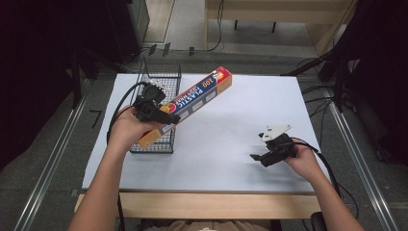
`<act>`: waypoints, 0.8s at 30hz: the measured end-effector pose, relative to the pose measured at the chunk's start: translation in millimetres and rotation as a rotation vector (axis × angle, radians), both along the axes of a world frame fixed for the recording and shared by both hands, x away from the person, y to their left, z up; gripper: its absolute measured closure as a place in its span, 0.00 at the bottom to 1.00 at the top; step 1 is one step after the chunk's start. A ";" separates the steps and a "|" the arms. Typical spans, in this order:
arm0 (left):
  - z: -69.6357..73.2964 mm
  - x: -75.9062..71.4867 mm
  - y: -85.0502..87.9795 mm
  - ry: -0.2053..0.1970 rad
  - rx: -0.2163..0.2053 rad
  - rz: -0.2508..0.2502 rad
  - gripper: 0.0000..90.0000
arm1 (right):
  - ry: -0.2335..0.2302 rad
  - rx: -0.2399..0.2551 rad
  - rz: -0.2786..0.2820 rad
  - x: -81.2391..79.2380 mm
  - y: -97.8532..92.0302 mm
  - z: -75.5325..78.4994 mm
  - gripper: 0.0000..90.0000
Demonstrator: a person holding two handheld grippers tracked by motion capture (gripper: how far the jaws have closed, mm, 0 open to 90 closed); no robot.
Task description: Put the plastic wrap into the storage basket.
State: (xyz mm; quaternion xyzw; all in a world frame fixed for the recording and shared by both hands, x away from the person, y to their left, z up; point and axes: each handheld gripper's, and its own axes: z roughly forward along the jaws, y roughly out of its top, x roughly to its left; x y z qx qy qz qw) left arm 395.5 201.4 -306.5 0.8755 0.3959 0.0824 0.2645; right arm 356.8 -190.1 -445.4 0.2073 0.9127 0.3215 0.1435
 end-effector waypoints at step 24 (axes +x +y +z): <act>-11.5 42.0 36.3 0.046 0.055 0.272 0.43 | 0.038 0.077 0.011 0.5 1.7 1.6 0.20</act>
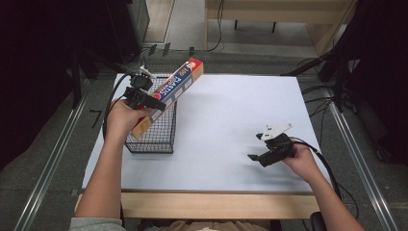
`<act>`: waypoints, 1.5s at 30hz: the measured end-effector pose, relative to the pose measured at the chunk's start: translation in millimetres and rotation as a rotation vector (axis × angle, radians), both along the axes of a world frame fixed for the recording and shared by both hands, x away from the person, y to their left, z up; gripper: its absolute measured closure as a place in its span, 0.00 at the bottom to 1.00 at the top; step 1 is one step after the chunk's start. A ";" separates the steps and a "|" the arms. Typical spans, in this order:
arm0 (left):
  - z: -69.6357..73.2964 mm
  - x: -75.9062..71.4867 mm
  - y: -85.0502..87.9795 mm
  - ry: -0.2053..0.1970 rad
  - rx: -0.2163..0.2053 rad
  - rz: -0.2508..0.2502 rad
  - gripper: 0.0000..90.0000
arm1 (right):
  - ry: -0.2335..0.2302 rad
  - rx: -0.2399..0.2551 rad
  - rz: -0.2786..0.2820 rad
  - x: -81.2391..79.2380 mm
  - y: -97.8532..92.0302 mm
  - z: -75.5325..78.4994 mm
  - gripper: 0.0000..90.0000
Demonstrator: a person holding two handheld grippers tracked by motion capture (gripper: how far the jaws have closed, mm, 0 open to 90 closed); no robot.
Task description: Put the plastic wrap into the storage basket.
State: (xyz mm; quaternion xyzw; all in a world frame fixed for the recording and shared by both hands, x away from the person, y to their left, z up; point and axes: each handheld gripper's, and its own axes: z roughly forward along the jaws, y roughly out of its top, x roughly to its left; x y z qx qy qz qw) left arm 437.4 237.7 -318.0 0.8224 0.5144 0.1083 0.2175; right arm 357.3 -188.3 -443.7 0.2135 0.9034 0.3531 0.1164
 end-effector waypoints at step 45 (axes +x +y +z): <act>-44.9 24.1 -14.0 0.013 0.036 0.404 0.43 | 0.010 -0.030 0.014 2.4 3.7 -3.1 0.20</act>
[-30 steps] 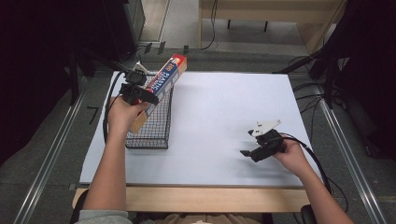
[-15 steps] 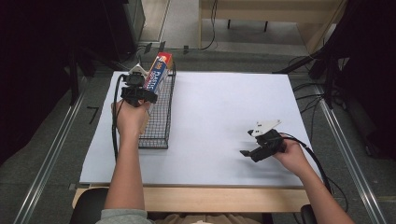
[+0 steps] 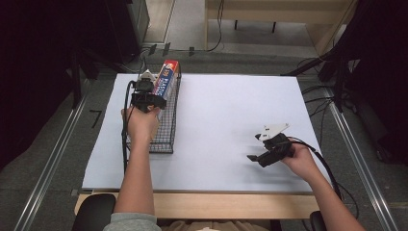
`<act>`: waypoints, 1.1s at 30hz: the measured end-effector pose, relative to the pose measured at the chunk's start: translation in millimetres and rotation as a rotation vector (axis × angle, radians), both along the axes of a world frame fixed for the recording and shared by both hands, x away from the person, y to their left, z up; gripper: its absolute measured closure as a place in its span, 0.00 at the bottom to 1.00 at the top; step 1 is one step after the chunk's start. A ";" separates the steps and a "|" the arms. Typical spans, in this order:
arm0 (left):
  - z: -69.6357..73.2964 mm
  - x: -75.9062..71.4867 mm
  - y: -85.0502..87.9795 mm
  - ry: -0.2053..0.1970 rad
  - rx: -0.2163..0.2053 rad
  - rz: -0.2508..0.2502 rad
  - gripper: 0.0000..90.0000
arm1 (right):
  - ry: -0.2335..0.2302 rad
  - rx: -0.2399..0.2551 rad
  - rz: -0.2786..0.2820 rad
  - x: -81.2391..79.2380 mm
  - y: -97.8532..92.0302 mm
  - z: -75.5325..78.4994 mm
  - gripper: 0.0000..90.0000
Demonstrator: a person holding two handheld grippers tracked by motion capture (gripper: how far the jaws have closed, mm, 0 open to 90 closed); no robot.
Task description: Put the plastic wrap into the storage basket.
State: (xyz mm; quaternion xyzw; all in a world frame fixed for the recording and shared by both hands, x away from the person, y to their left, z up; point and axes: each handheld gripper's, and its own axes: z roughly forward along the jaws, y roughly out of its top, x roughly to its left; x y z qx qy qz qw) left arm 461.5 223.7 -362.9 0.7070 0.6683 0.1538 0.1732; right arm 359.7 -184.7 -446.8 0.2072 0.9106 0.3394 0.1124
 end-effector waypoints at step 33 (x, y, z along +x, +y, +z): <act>-31.9 6.7 -10.8 0.115 -0.017 -0.046 0.42 | -0.003 -0.013 0.019 -1.3 1.9 -0.8 0.21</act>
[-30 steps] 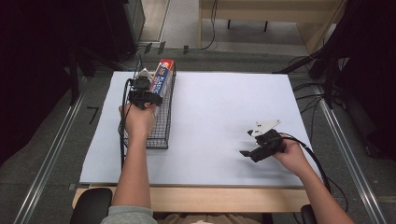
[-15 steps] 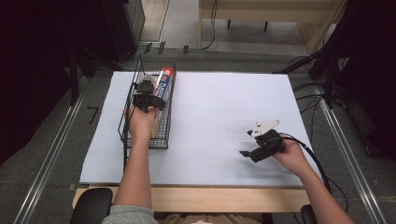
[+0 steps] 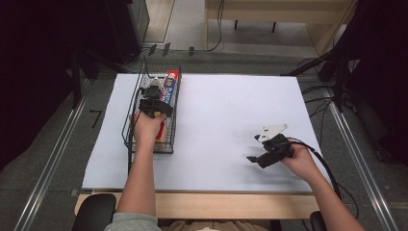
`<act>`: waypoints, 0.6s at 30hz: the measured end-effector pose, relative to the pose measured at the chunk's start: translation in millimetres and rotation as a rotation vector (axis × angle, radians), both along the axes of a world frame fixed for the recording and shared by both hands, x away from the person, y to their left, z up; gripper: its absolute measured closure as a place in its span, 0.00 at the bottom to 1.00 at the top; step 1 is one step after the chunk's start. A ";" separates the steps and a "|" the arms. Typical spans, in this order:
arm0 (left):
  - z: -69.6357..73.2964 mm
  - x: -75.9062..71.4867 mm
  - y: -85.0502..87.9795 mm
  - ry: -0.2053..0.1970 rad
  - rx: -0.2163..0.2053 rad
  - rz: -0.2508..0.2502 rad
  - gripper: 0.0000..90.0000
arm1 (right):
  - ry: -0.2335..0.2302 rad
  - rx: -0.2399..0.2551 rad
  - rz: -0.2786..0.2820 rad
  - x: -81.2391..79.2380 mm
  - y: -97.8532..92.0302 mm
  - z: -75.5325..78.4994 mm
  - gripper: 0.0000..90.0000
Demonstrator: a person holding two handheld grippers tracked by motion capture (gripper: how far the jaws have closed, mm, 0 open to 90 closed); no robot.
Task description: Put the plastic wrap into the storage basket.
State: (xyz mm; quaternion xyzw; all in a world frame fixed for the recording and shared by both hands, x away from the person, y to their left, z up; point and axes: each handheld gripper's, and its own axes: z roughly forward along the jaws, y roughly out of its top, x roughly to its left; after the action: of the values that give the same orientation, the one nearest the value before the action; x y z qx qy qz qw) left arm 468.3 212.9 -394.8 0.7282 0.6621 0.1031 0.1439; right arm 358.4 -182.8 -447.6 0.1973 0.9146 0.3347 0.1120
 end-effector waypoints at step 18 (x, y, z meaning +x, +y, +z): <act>5.1 -4.8 3.8 -0.007 -0.043 -0.056 0.39 | 0.007 0.001 -0.004 -1.7 -1.3 0.4 0.21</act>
State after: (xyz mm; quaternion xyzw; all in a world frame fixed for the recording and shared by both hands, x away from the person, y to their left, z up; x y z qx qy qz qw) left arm 463.5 216.7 -389.7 0.7427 0.6432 0.0875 0.1646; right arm 356.7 -184.0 -447.2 0.2003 0.9145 0.3340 0.1092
